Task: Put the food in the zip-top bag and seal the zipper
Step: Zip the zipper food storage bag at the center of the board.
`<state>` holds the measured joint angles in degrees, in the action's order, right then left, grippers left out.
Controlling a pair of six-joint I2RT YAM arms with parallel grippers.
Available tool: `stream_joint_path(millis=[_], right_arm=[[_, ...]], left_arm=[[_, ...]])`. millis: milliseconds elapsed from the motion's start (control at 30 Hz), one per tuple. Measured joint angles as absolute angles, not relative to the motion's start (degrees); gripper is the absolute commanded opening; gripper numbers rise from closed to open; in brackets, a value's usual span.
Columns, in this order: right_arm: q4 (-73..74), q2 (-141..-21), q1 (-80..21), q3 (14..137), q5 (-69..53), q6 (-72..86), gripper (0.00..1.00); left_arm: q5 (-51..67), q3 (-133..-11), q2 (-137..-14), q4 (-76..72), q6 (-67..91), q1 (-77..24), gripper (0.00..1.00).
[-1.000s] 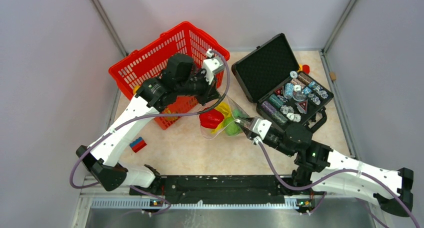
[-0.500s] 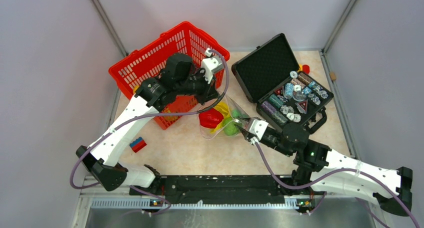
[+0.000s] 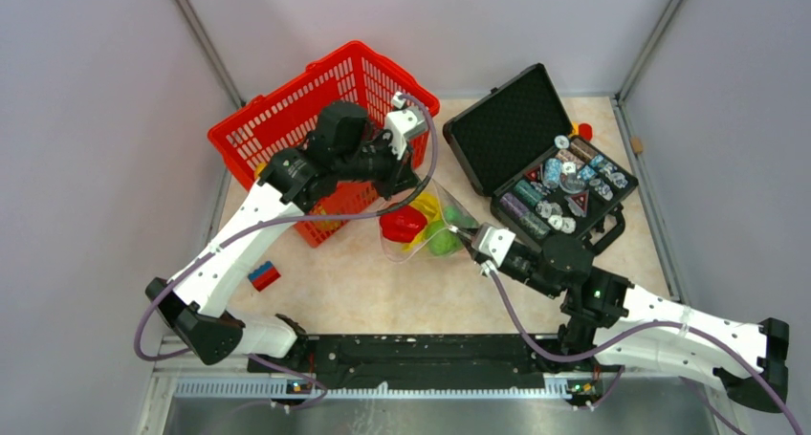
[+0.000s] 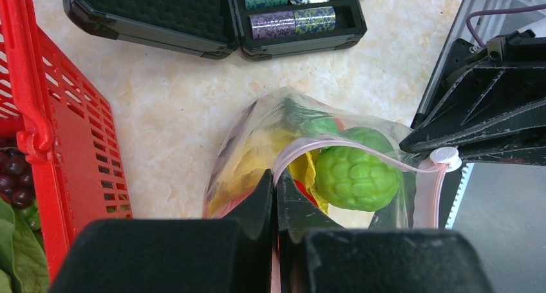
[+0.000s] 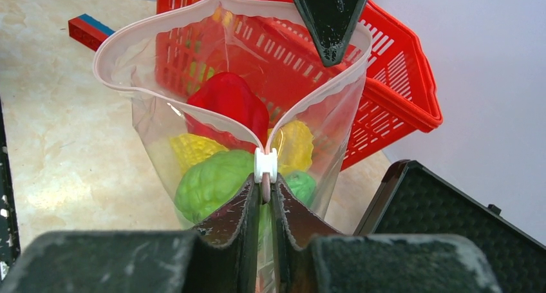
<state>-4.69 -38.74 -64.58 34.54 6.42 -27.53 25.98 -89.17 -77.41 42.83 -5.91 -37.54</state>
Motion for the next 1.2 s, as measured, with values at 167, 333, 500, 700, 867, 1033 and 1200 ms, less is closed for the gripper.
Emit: stream_joint_path(millis=[167, 333, 500, 700, 867, 1033, 1200], right_arm=[[-5.0, -38.7, -64.6, 34.5, 6.5, -28.0, 0.11], [-4.9, -38.7, -64.4, 34.5, 6.6, -28.4, 0.00], [-4.9, -38.7, -64.3, 34.5, 6.6, -28.3, 0.00], [-4.3, -39.1, -63.3, 34.8, 5.7, -27.3, 0.00], [-0.2, -40.6, -56.4, 38.9, 0.5, -23.1, 0.00], [5.3, -43.9, -52.1, 44.7, -5.4, -19.6, 0.00], [10.5, -49.5, -50.4, 50.8, -10.8, -18.1, 0.00]], left_arm=[[26.0, -88.8, -77.4, 42.1, -5.9, -37.2, 0.00], [26.1, -88.8, -77.4, 42.0, -5.9, -36.8, 0.00], [26.2, -88.7, -77.4, 42.0, -5.8, -36.7, 0.10], [26.3, -88.6, -77.0, 41.9, -6.4, -36.6, 0.64], [26.1, -88.6, -74.8, 42.0, -8.4, -36.3, 0.75], [27.9, -88.6, -71.4, 40.2, -11.0, -36.1, 0.82], [34.2, -88.6, -69.9, 36.1, -12.5, -36.5, 0.83]])
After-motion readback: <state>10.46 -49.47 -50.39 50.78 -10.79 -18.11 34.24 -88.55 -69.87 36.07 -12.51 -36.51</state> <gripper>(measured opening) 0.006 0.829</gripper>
